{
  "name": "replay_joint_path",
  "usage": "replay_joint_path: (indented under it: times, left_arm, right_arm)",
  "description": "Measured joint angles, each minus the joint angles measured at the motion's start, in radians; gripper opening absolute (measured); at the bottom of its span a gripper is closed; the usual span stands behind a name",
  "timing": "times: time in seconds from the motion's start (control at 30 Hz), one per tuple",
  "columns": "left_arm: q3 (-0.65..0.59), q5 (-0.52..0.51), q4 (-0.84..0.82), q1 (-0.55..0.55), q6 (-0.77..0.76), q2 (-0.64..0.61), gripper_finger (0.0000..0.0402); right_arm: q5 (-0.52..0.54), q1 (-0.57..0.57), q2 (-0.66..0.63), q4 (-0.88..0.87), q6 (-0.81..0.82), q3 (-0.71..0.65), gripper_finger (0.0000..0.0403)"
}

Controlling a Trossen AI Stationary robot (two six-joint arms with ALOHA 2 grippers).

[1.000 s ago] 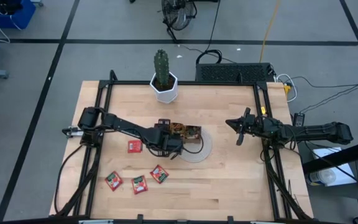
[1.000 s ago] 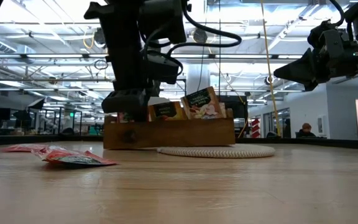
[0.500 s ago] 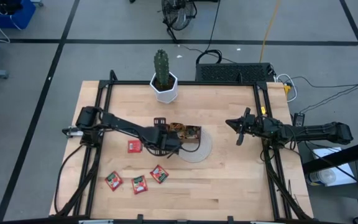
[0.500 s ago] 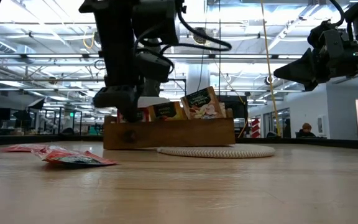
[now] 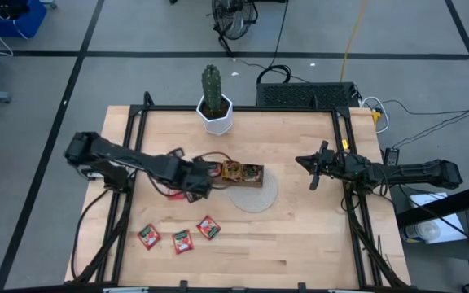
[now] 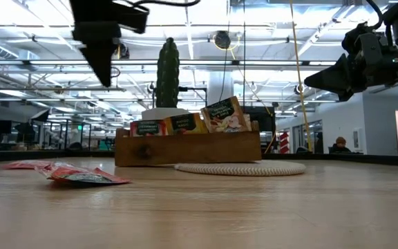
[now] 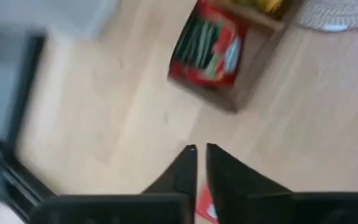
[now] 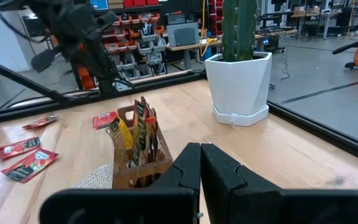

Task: Pick & Place Tea
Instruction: Put the red tea bag into the left section of the wooden organizer

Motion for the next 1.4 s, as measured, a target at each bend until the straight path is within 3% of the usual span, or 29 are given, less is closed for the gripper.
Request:
replay_joint_path:
  times: [0.1, 0.23, 0.4, 0.47, 0.6, 0.77, 0.93, 1.07, 1.2, 1.4]
  left_arm:
    - [-0.046, 0.088, -0.038, 0.002, -0.114, -0.045, 0.0084]
    - [-0.157, 0.224, -0.014, -0.036, -0.143, -0.090, 0.0145]
    - [-0.343, 0.499, 0.265, -0.125, -0.313, -0.158, 0.0194]
    - [-0.394, 0.574, 0.340, -0.173, -0.456, -0.171, 0.0208]
    - [-0.439, 0.600, 0.376, -0.296, -0.808, -0.180, 0.0224]
    - [-0.443, 0.642, 0.386, -0.421, -1.401, -0.180, 0.0228]
    - [-0.443, 0.607, 0.381, -0.527, -1.738, -0.162, 0.0228]
    - [-0.443, 0.703, 0.375, -0.566, -1.855, -0.109, 0.0228]
    - [-0.443, 0.747, 0.380, -0.553, -1.869, -0.052, 0.0228]
    - [-0.443, 0.720, 0.381, -0.521, -1.852, -0.033, 0.0228]
  right_arm:
    - [0.000, 0.000, 0.000, 0.000, 0.000, 0.000, 0.0000]
    - [0.000, 0.000, 0.000, 0.000, 0.000, 0.000, 0.0000]
    - [0.000, 0.000, 0.000, 0.000, 0.000, 0.000, 0.0000]
    - [0.000, 0.000, 0.000, 0.000, 0.000, 0.000, 0.0000]
    - [0.000, 0.000, 0.000, 0.000, 0.000, 0.000, 0.0000]
    - [0.000, 0.000, 0.000, 0.000, 0.000, 0.000, 0.0000]
    - [0.000, 0.000, 0.000, 0.000, 0.000, 0.000, 0.0000]
    - [0.000, 0.000, 0.000, 0.000, 0.000, 0.000, 0.0000]
    - [0.000, 0.000, 0.000, 0.000, 0.000, 0.000, 0.0000]
    - [0.000, 0.000, 0.000, 0.000, 0.000, 0.000, 0.0000]
